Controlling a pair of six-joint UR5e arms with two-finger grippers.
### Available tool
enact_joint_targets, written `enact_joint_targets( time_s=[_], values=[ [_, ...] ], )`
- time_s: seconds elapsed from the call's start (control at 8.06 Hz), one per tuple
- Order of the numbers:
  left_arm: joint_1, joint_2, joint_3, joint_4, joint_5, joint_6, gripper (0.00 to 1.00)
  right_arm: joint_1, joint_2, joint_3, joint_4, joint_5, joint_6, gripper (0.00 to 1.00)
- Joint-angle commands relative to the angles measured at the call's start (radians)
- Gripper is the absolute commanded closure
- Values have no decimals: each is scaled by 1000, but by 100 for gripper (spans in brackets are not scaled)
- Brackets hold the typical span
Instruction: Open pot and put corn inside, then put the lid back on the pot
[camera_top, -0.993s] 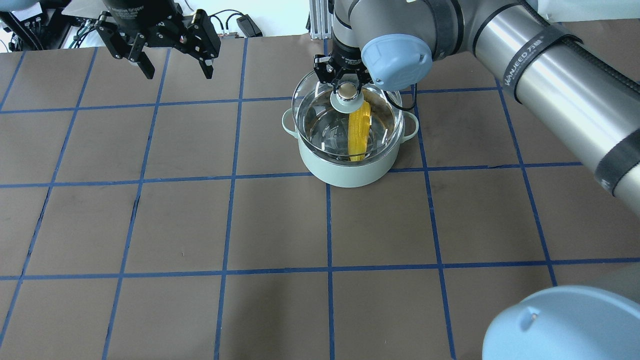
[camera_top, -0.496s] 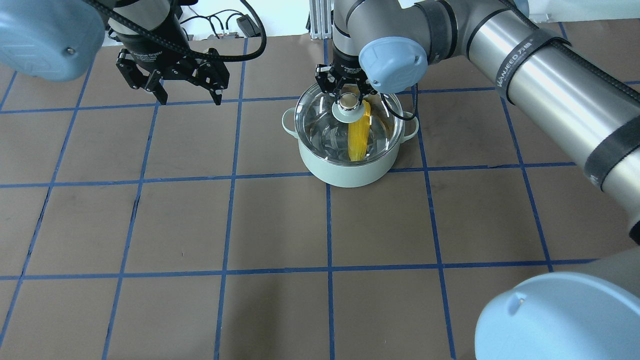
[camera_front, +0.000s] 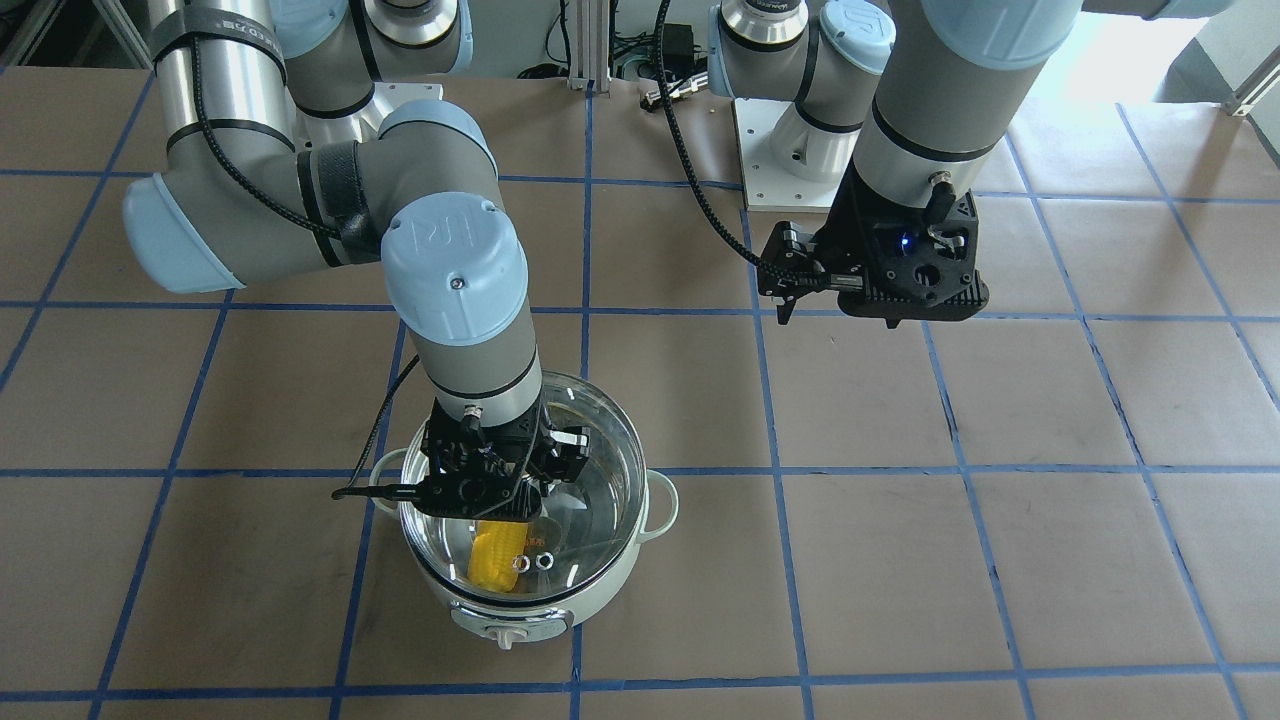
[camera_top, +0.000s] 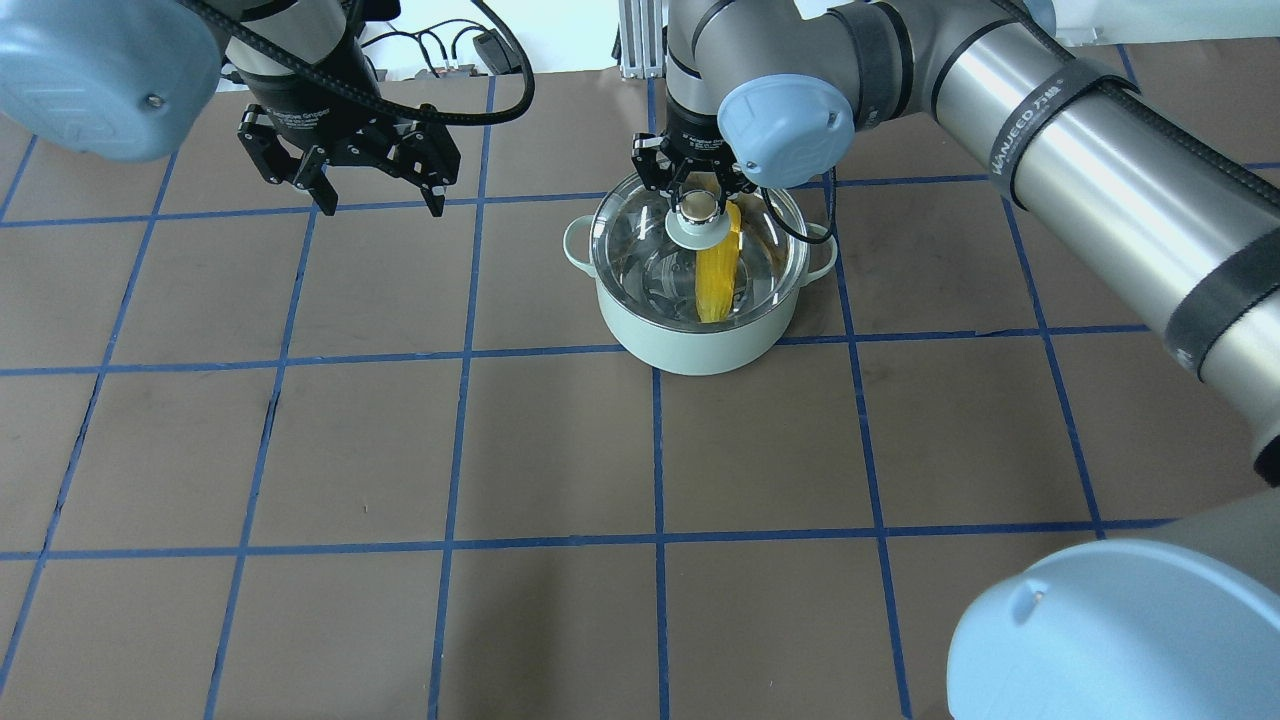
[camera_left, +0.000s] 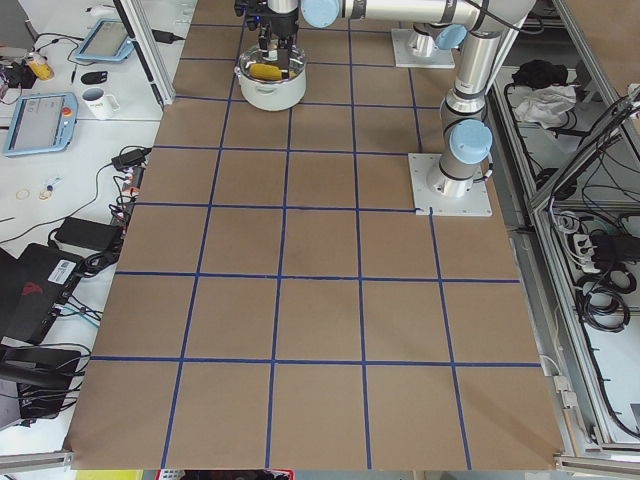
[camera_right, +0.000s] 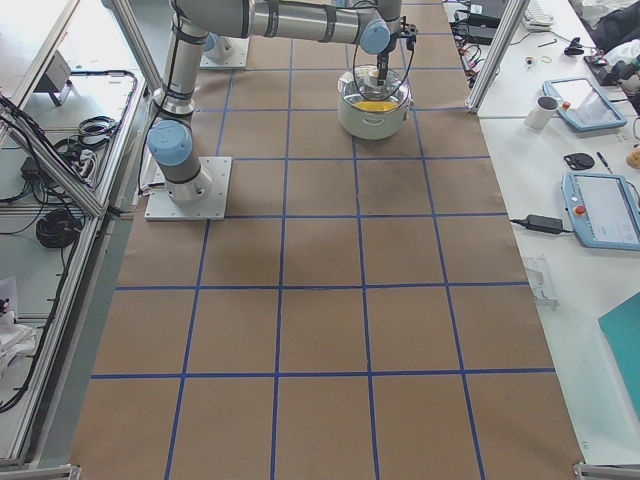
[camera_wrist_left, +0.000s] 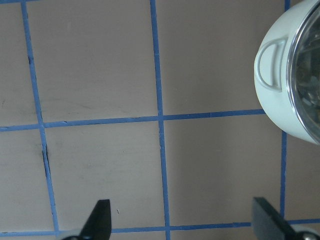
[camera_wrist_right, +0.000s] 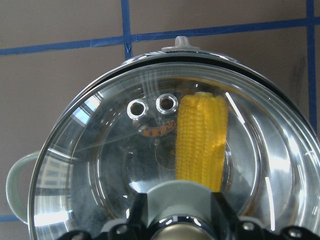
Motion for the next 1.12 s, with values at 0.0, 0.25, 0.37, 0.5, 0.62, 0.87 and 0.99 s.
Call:
enact_joint_targets(
  time_s=[0.0,0.25,0.37,0.5,0.62,0.87,0.99],
  values=[
    [0,-4,0,0,1,3,0,0,3,-1,-5,0,-3,81],
    [0,-2,-3,0,1,0,0,0,3,-3,-11,0,-9,81],
    [-1,4,-12,1,-8,-5,0,0,3,-3,-13,0,-11,81],
    [-1,1,-11,6,-4,-5,0,0,3,-1,-14,0,-11,82],
    [-1,-4,-11,7,-4,-5,0,0,2,-1,-14,0,-11,82],
    [-1,-1,-12,7,-7,-5,0,0,2,-1,-14,-1,-17,82],
    [-1,-1,-12,7,-8,-5,0,0,3,-1,-14,-3,-20,82]
  ],
)
